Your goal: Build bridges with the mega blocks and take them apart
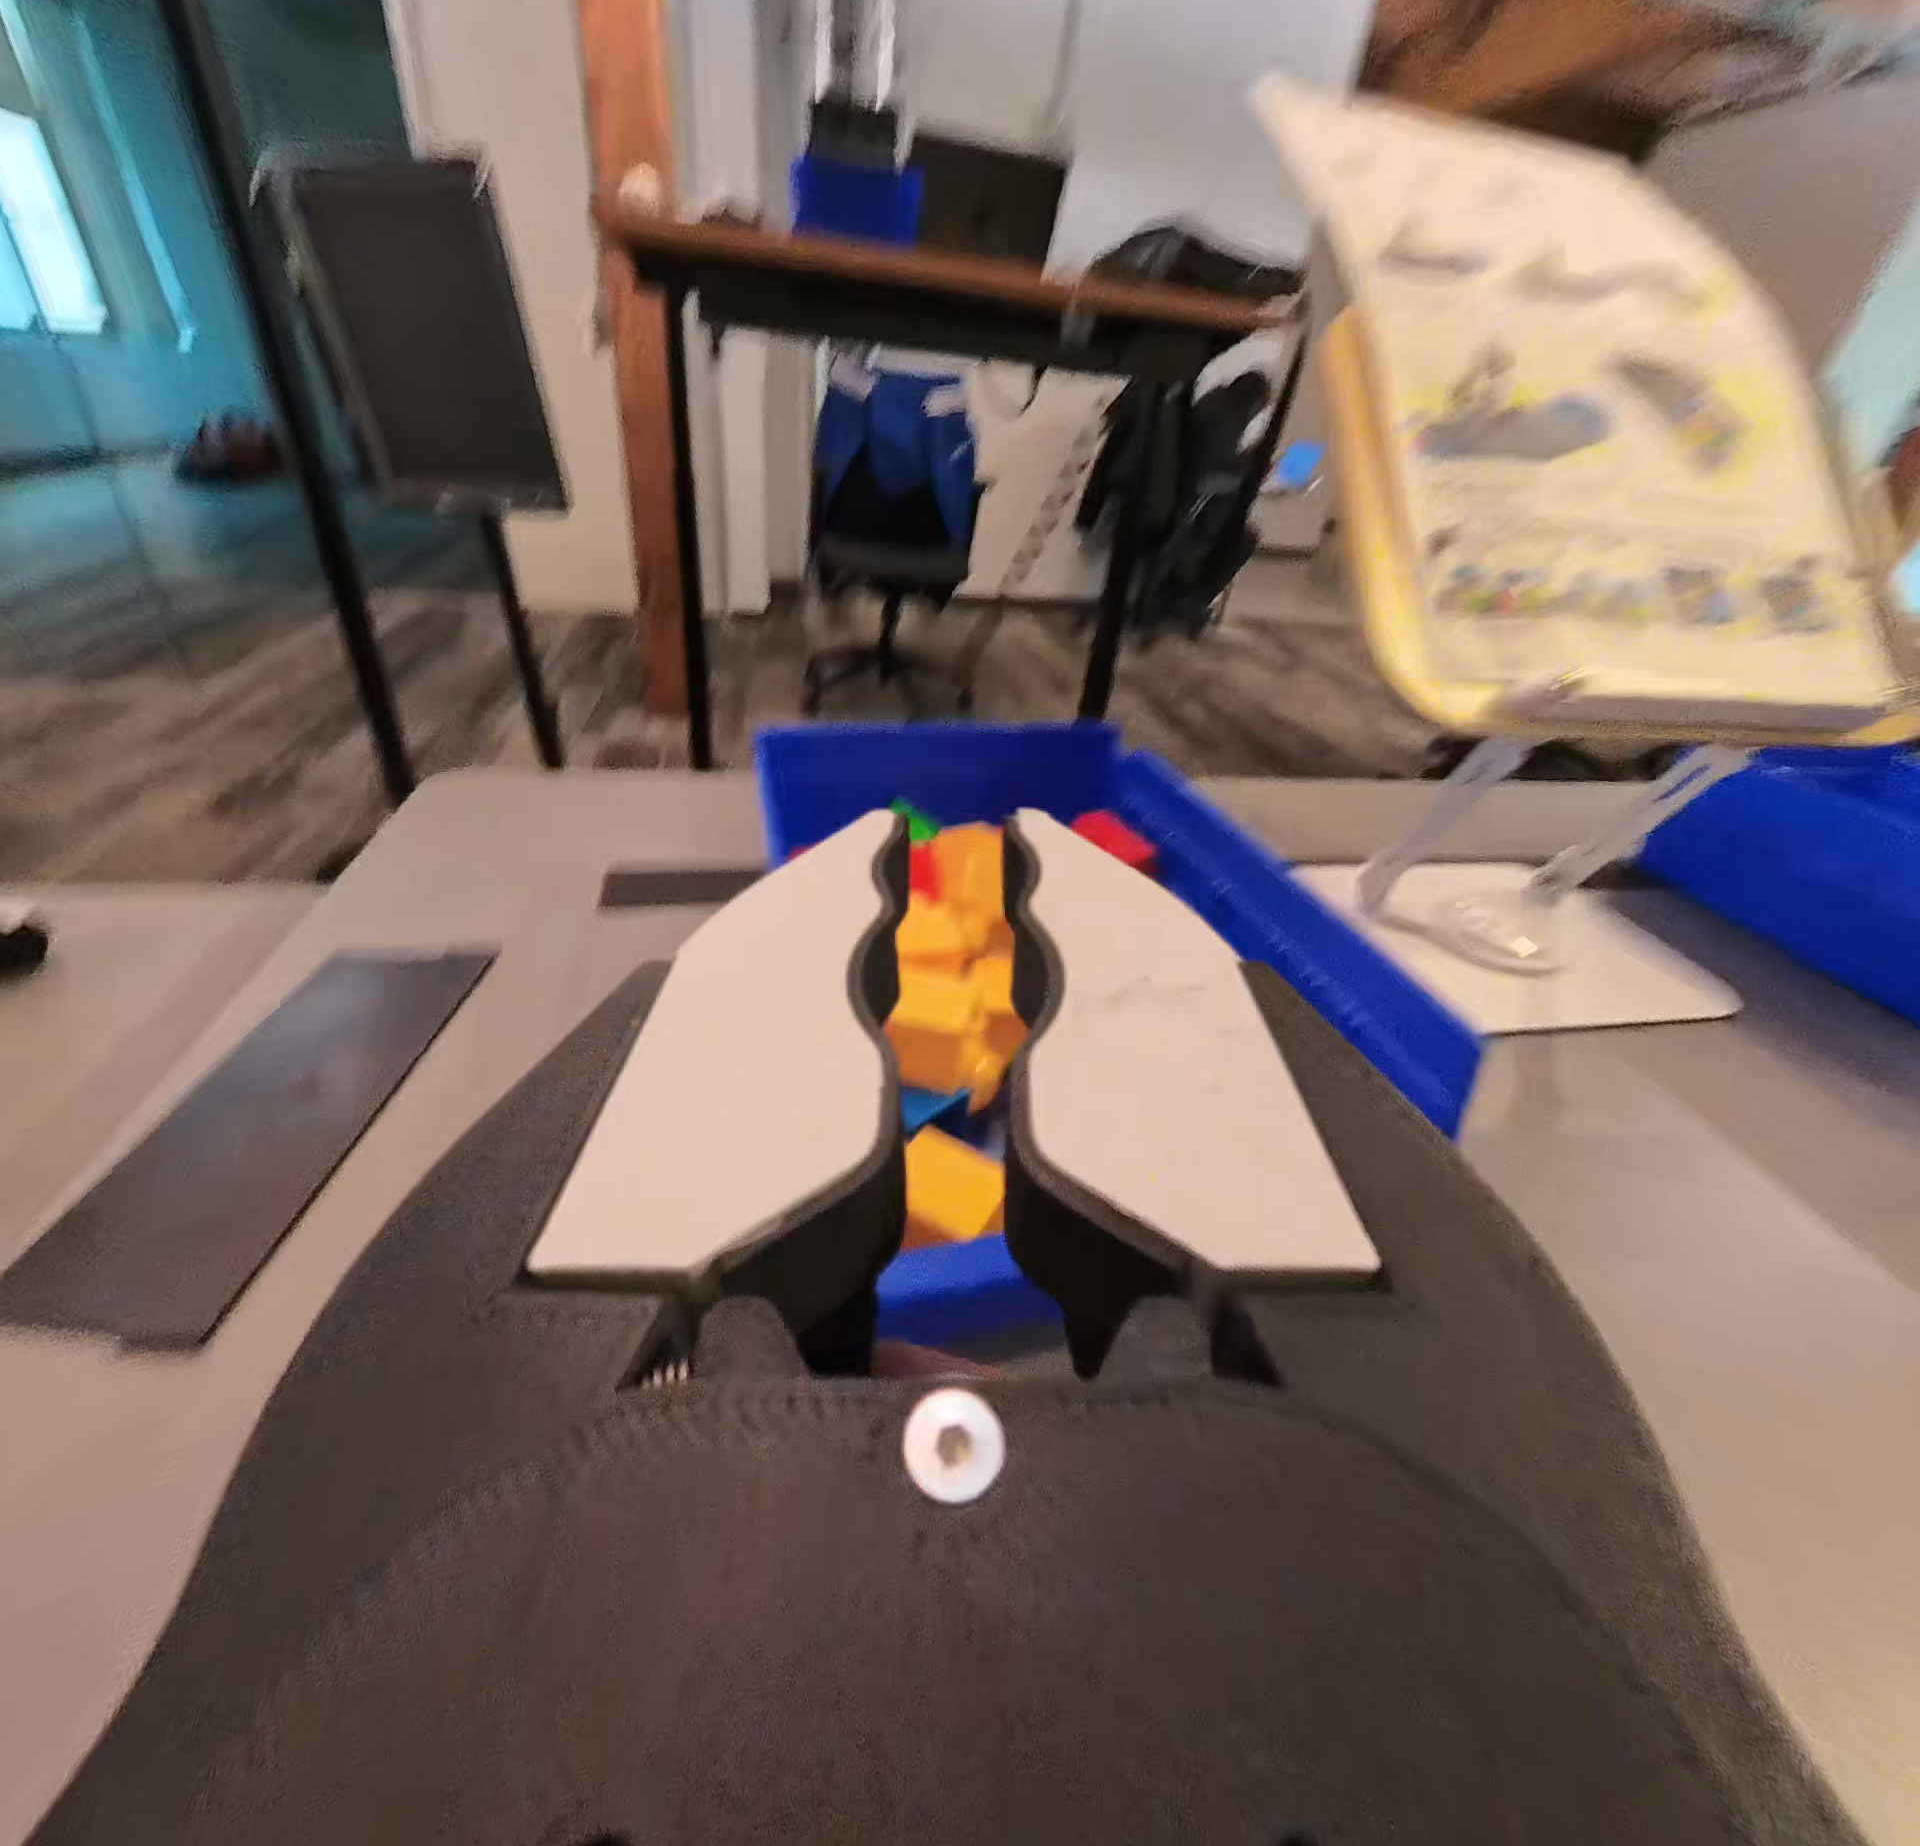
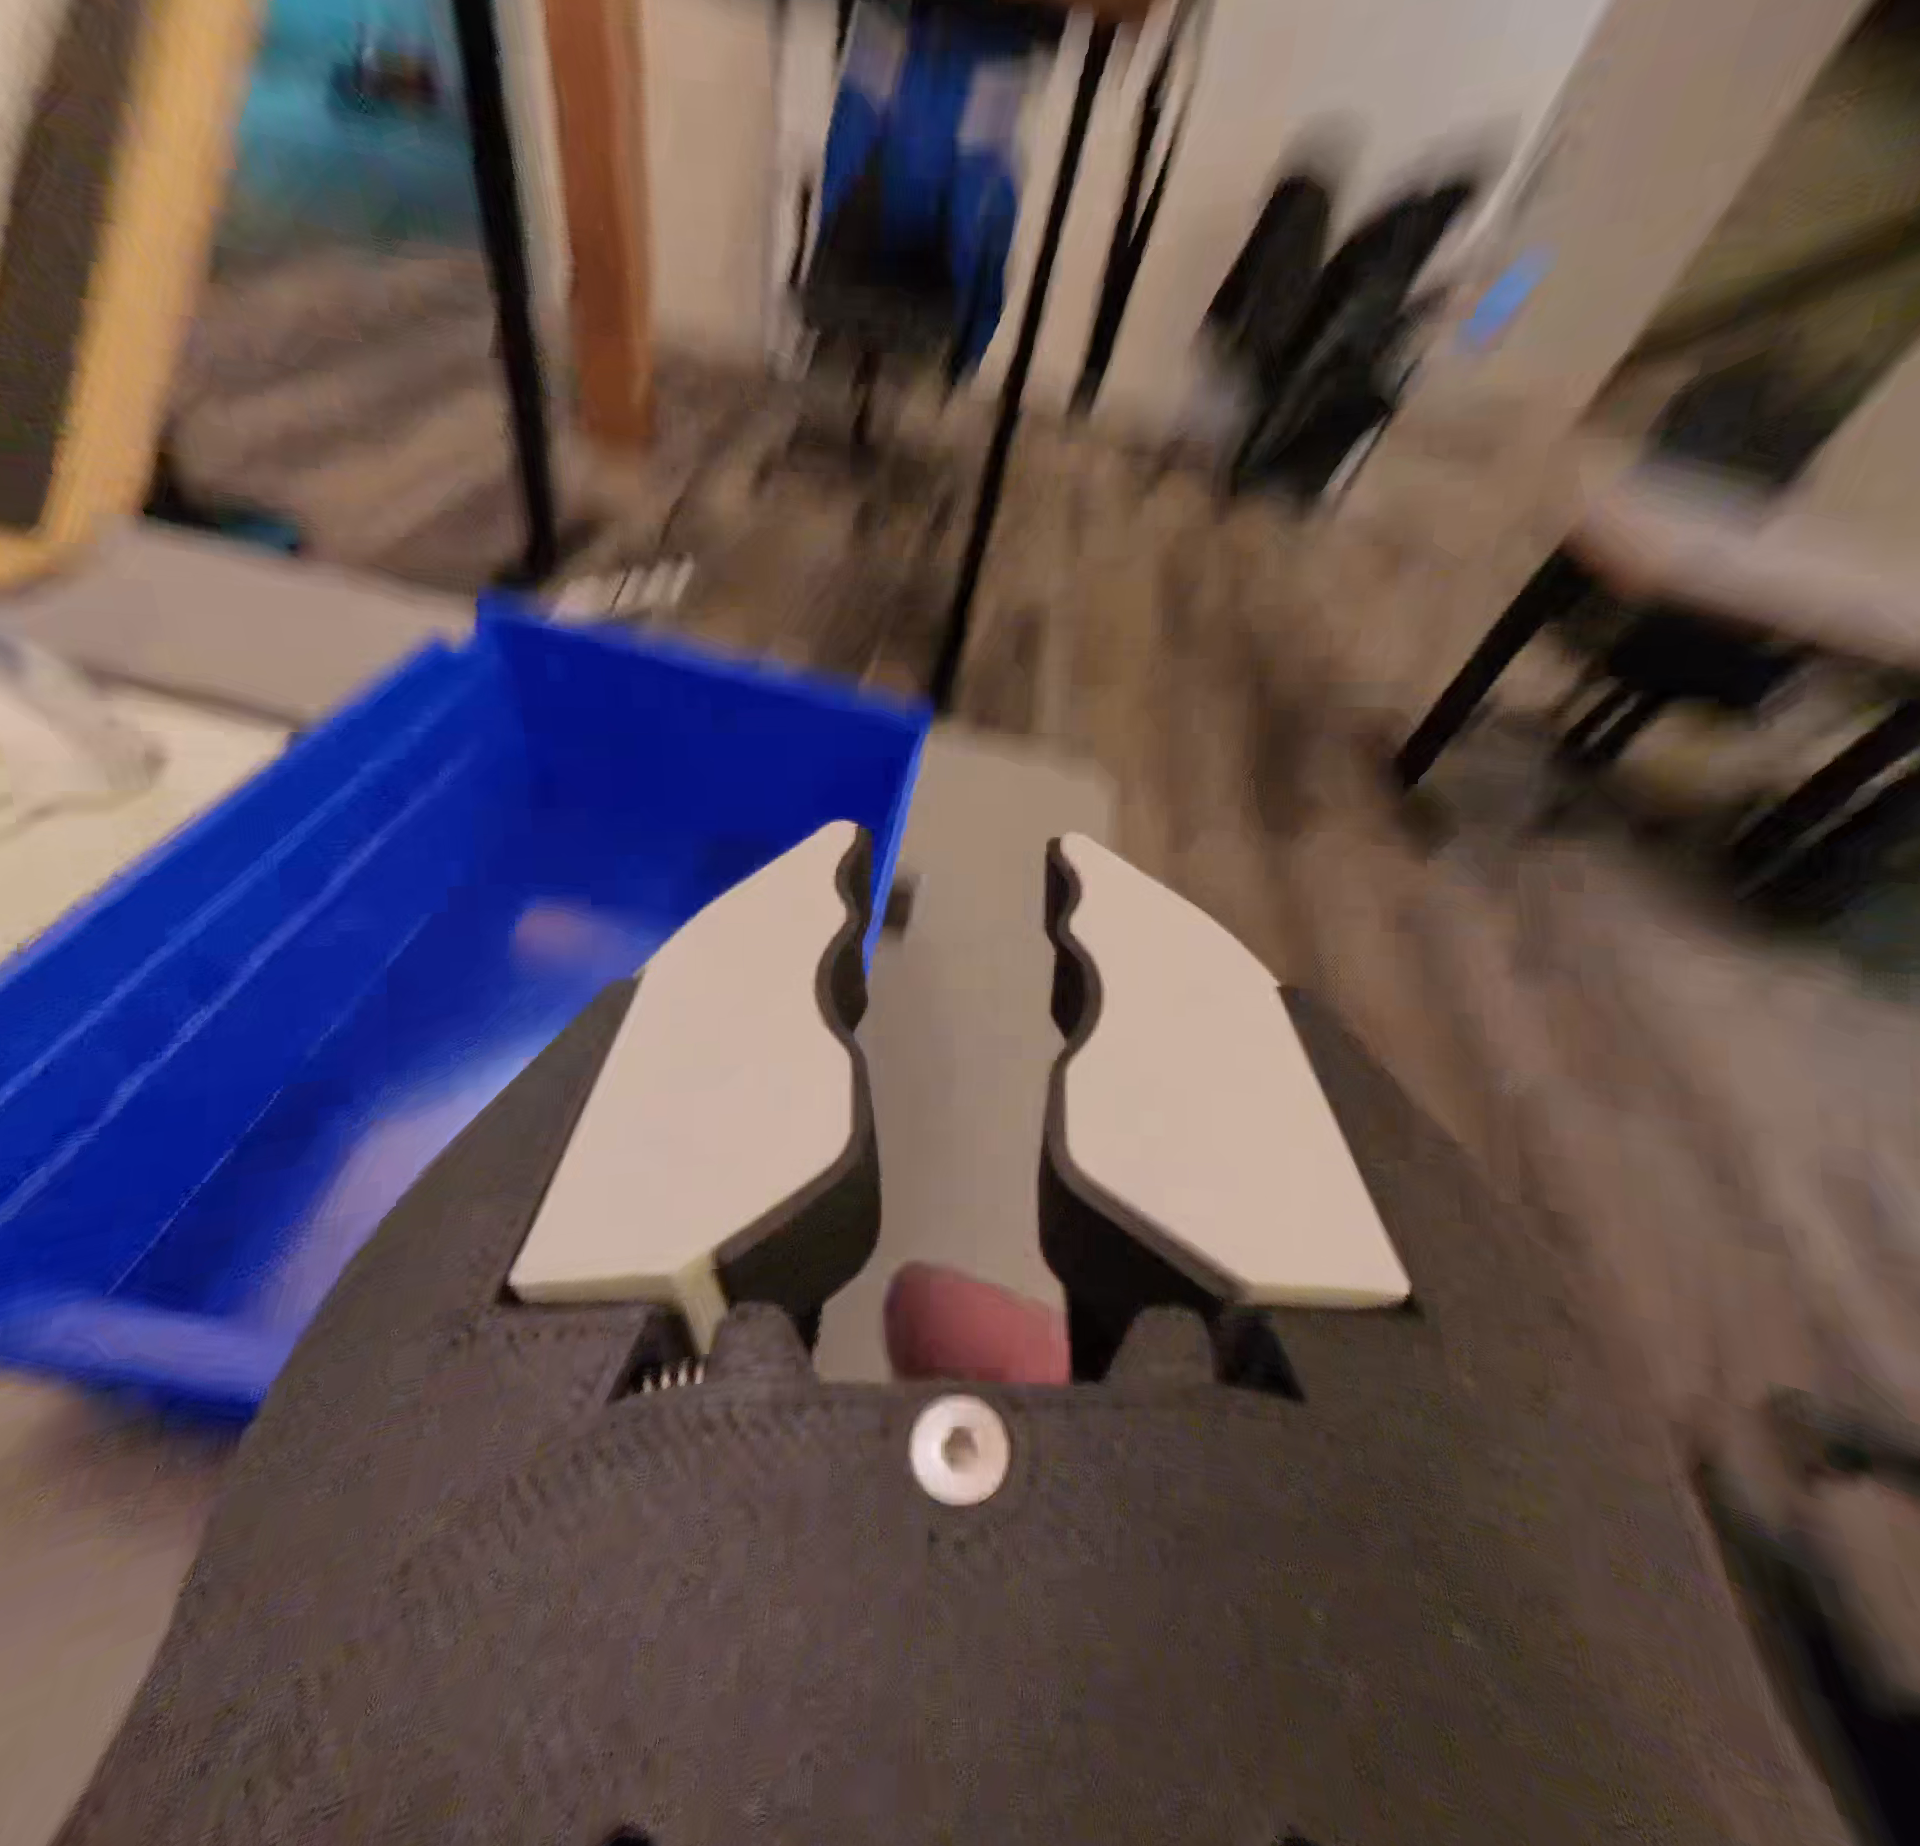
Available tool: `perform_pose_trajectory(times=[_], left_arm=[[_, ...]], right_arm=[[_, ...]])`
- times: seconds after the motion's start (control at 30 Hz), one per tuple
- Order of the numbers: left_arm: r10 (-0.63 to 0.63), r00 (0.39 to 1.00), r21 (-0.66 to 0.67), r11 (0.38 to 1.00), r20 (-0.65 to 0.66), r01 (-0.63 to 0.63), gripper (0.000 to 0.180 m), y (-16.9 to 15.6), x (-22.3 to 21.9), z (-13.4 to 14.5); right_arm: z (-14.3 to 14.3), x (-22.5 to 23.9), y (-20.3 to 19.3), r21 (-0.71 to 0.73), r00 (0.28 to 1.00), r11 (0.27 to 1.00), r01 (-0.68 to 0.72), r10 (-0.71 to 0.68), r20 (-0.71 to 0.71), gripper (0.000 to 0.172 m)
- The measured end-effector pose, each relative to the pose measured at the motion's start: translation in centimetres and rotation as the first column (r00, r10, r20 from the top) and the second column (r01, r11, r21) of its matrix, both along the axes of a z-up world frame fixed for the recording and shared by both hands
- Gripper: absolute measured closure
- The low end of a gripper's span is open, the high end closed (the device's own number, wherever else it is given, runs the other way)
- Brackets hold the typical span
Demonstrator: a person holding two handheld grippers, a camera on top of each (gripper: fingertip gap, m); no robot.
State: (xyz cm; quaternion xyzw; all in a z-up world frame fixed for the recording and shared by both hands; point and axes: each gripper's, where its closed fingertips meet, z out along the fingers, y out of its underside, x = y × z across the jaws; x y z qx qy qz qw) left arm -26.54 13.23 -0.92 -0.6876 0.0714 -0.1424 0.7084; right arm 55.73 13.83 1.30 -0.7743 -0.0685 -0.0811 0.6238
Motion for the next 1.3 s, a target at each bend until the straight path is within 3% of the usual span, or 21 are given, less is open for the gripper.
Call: perform_pose_trajectory(times=[0.07,0.1,0.2,0.23,0.3,0.37,0.53,0.63,0.7,0.83,0.9,0.97,1.07,1.2,1.3], left_arm=[[-0.052,0.999,0.113,0.992,-0.005,0.053,0.171,-1.2,2.0,2.9],[-0.089,0.996,0.171,0.981,-0.015,0.090,0.172,-1.9,3.2,4.3],[-0.190,0.980,0.271,0.942,-0.057,0.198,0.180,-3.4,6.7,7.8],[-0.227,0.971,0.300,0.924,-0.070,0.238,0.180,-4.0,7.8,8.8],[-0.279,0.956,0.329,0.897,-0.092,0.294,0.180,-4.8,9.9,10.5],[-0.337,0.933,0.348,0.865,-0.129,0.361,0.180,-5.6,12.2,11.6],[-0.544,0.819,0.273,0.772,-0.184,0.574,0.180,-7.1,18.9,10.7],[-0.595,0.768,0.180,0.750,-0.238,0.637,0.180,-6.9,23.2,7.5],[-0.662,0.704,0.110,0.704,-0.257,0.702,0.180,-7.1,26.6,4.9],[-0.743,0.618,0.057,0.627,-0.257,0.777,0.180,-7.1,32.4,1.1],[-0.792,0.583,0.092,0.576,-0.183,0.812,0.180,-7.3,34.6,0.4],[-0.817,0.572,0.171,0.555,-0.068,0.814,0.180,-7.0,35.5,0.5],[-0.888,0.432,0.265,0.459,0.155,0.848,0.180,-7.3,35.9,0.9],[-0.873,0.442,0.254,0.483,0.205,0.838,0.180,-6.5,35.7,0.2],[-0.850,0.504,0.229,0.527,0.155,0.819,0.180,-5.9,34.8,0.3]], right_arm=[[5.5,-2.5,-3.1,0.319,0.989,0.948,-0.009,-0.039,0.145,0.125],[7.3,-4.6,-4.5,0.408,0.985,0.911,-0.066,-0.007,0.175,0.131],[9.9,-9.9,-6.9,0.490,0.977,0.845,-0.212,0.201,0.075,0.140],[10.5,-11.3,-7.3,0.500,0.967,0.830,-0.247,0.248,0.066,0.149],[11.3,-15.5,-8.2,0.495,0.900,0.771,-0.401,0.431,0.058,0.172],[11.7,-19.8,-9.0,0.476,0.811,0.693,-0.541,0.580,0.077,0.172],[9.8,-29.5,-9.5,0.364,0.648,0.562,-0.742,0.741,0.176,0.172],[7.2,-35.2,-9.8,0.303,0.567,0.497,-0.813,0.793,0.222,0.172],[5.1,-38.5,-9.9,0.261,0.499,0.444,-0.858,0.839,0.214,0.172],[1.0,-42.7,-8.7,0.289,0.488,0.428,-0.856,0.853,0.184,0.172],[-1.0,-44.1,-7.8,0.302,0.486,0.435,-0.849,0.866,0.118,0.172],[-2.7,-46.0,-8.8,0.290,0.402,0.363,-0.885,0.912,0.084,0.172],[-4.0,-48.8,-11.8,0.287,0.251,0.214,-0.934,0.963,0.100,0.172],[-3.2,-51.1,-15.3,0.352,0.010,0.008,-0.936,1.000,0.005,0.172],[-2.3,-51.5,-15.6,0.348,-0.003,-0.024,-0.937,0.998,0.060,0.172]])
